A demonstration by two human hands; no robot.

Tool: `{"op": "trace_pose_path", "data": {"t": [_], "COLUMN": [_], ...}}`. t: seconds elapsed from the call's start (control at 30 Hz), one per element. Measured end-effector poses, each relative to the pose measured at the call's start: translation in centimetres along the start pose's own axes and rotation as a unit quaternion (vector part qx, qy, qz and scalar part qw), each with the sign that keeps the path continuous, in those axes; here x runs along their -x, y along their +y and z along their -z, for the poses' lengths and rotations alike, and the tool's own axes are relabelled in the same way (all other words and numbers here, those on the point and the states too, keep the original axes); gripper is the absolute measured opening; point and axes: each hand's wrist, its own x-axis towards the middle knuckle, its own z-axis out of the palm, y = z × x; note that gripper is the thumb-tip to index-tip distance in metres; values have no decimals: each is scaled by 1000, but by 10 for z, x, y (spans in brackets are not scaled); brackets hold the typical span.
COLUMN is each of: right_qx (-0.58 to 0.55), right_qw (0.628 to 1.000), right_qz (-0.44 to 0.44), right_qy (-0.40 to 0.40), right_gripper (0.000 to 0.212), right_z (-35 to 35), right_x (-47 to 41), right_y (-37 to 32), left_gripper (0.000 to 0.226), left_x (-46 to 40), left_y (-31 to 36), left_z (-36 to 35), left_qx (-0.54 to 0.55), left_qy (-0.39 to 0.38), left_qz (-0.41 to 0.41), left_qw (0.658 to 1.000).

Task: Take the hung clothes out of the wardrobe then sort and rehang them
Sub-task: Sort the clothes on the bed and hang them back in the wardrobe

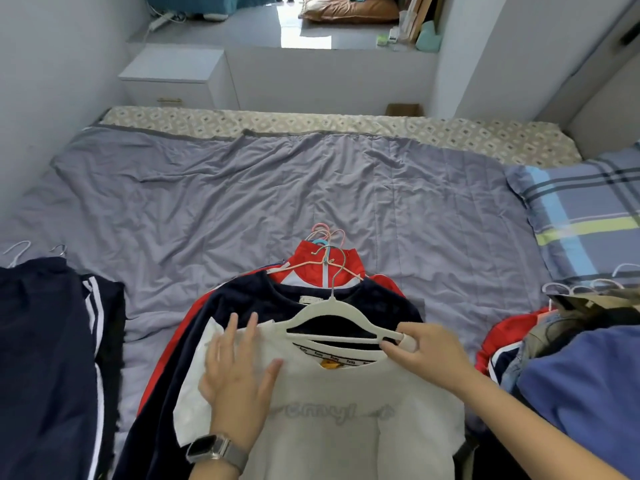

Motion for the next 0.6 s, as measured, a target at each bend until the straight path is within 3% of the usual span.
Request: {"op": "trace_pose_path", "data": {"t": [0.17, 0.23, 0.5, 0.6], "right_qx": [-1, 17, -106, -96], "right_qw": [1000, 999, 988, 986], "right_qz": [8, 16, 108, 134], "right_qy": [21, 34, -37, -2], "right_gripper": [82, 88, 33, 15], "right_z": [59, 73, 148, 170], "right_x": [61, 87, 205, 256], "right_y": [-12, -12, -11, 14], "left_gripper": [40, 36, 26, 31], "left_x": [35, 62, 203, 258], "left_y": [19, 37, 112, 157], "left_z": [49, 69, 139, 160], "left_qx": [30, 58, 122, 127], "left_qy": [-14, -23, 83, 118], "left_qz": [-26, -29, 40, 63], "left_qw": [999, 998, 988, 983]}}
